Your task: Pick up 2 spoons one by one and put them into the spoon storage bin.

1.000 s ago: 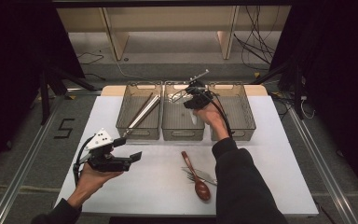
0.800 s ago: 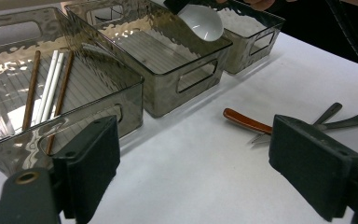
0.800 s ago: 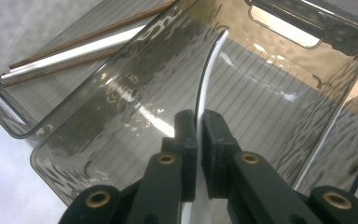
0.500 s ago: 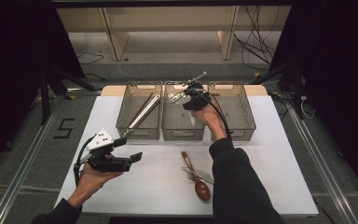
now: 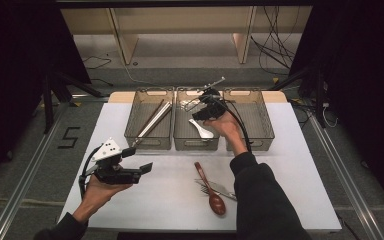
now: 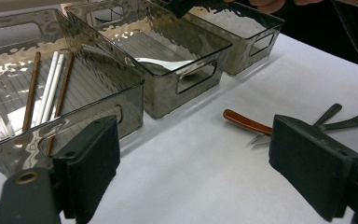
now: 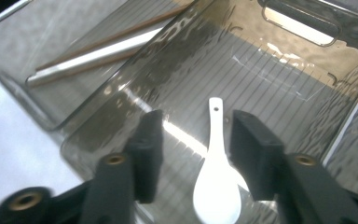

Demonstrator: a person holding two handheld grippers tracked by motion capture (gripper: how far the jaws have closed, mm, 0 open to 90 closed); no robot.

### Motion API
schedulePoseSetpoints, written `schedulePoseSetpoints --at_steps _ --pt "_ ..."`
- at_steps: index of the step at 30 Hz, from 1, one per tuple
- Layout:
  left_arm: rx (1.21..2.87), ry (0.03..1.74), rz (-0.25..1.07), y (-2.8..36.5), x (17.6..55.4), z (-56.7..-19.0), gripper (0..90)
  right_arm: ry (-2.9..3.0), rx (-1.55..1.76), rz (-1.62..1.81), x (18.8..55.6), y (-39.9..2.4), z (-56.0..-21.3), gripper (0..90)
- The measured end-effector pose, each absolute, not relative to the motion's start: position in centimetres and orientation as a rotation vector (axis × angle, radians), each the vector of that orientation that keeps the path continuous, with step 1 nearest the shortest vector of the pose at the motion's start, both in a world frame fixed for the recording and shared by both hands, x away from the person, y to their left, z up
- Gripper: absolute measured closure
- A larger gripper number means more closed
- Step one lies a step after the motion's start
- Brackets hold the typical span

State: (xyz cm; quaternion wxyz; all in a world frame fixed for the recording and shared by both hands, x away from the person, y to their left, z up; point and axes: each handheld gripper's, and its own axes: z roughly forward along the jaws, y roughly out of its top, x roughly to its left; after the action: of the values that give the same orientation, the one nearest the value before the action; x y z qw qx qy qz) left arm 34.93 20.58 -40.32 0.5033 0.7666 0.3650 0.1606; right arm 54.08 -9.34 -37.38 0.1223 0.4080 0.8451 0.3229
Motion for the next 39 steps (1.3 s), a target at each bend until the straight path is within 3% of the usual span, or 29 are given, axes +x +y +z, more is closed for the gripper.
schedulePoseSetpoints --at_steps 4,11,23,39 --pt "1.854 0.884 0.388 20.6 35.0 -40.4 15.7 2.482 1.146 0.949 52.5 -9.6 -36.9 44.7" --pt "1.863 0.885 0.391 20.5 35.0 -40.5 15.7 2.498 1.099 0.993 49.9 -10.8 -35.9 38.9" --pt "1.863 0.889 0.393 20.5 35.1 -40.5 15.7 2.54 1.016 1.018 44.7 -11.9 -36.4 35.7" --pt "1.856 0.887 0.395 20.5 35.0 -40.4 15.7 2.656 1.029 0.909 41.9 -12.4 -39.9 34.0"
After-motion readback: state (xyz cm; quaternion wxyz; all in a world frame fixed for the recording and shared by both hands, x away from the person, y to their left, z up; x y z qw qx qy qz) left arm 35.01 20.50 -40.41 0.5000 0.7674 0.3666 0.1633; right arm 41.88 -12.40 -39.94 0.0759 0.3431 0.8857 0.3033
